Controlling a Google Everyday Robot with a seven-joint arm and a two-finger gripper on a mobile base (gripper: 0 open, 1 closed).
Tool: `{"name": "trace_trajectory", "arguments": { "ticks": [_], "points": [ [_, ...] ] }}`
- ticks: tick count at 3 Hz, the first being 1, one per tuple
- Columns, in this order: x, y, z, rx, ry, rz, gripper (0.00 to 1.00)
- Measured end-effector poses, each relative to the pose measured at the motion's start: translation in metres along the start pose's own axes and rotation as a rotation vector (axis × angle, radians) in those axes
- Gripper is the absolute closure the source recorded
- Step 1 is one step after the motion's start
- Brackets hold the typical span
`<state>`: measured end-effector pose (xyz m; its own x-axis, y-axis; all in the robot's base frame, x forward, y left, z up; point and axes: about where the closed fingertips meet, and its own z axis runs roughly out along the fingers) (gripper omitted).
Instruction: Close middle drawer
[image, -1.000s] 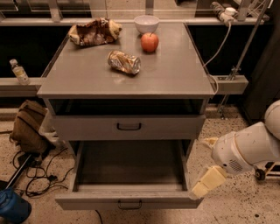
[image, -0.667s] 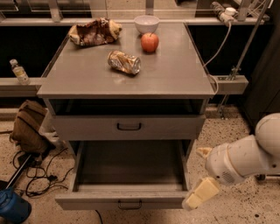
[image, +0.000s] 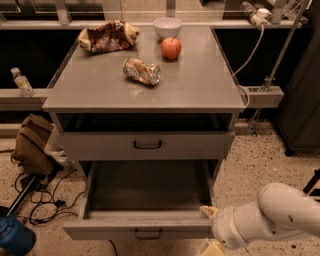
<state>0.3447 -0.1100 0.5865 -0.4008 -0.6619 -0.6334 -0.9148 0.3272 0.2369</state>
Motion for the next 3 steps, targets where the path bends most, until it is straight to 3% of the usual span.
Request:
{"name": "trace_trajectory", "arguments": {
  "ticks": [1, 3],
  "points": [
    [0.027, 0.002, 0.045, -0.053, -0.012, 0.034, 0.00],
    [0.040, 0.004, 0.063, -0.074, -0.021, 0.049, 0.00]
  ]
}}
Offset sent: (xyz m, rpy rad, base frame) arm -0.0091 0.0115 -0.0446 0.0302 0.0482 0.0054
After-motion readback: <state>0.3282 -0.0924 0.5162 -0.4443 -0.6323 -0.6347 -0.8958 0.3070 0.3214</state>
